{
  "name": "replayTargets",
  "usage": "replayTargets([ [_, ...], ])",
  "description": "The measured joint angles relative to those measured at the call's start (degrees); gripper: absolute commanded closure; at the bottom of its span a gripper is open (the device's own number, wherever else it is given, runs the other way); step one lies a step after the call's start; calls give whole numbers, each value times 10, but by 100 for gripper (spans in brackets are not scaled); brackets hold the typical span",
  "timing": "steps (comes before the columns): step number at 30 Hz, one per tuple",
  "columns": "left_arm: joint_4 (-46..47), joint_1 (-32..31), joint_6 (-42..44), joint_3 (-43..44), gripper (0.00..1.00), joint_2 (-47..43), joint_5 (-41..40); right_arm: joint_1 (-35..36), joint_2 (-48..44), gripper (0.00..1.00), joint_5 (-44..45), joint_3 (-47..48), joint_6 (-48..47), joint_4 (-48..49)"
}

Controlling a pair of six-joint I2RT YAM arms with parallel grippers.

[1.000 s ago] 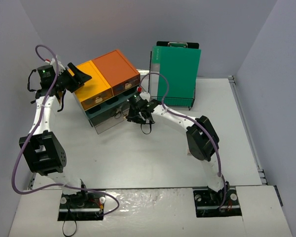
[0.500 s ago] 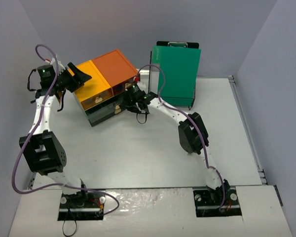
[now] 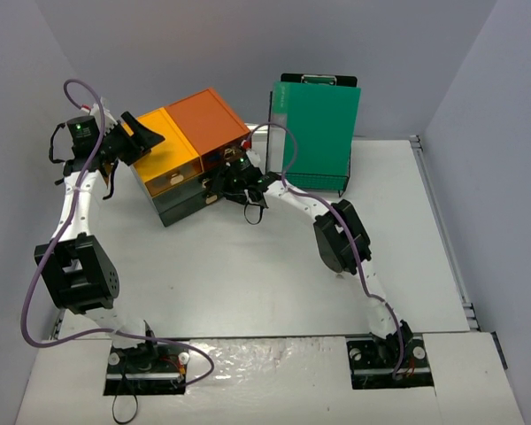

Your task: Organize the desk

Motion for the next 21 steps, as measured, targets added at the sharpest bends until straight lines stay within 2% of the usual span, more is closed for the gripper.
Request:
replayTargets([
  [12,0,0,3,0,37,0,-1,-2,4,40,-36,-61,92,94],
  [21,0,0,4,0,38,0,-1,6,-29,43,-44,-149,128,155],
])
